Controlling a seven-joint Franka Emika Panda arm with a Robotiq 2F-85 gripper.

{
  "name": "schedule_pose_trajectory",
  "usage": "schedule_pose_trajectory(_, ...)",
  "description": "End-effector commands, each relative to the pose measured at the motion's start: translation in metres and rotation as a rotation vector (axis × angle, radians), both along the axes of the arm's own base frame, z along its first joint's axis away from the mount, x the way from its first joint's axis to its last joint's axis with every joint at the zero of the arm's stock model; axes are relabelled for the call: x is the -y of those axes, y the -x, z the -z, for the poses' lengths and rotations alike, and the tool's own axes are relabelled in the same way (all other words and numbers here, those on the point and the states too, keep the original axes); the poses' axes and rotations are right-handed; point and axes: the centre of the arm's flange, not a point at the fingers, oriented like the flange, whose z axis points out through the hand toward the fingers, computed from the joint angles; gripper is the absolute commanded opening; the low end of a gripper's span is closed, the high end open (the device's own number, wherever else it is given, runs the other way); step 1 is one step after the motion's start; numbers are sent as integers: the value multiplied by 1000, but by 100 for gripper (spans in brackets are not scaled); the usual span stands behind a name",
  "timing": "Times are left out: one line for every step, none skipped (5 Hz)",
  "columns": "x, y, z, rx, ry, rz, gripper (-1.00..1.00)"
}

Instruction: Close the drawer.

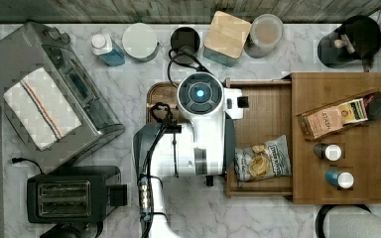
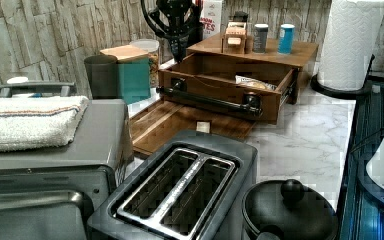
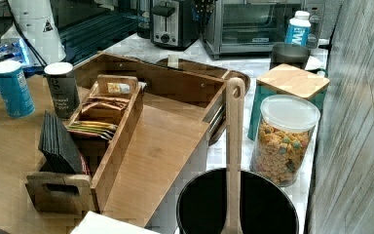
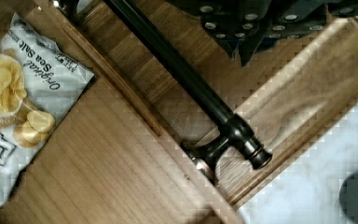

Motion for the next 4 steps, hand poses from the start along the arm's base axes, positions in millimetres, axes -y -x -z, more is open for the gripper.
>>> schedule_pose_trajectory(-35, 11, -10, 80, -10, -385, -100)
schedule_pose_trajectory(-56, 14, 5, 94, -1, -434, -100)
schedule_pose_trajectory(-77, 11, 27, 14, 15, -449, -100)
schedule_pose_trajectory(-87, 16, 55, -15, 57, -517, -100)
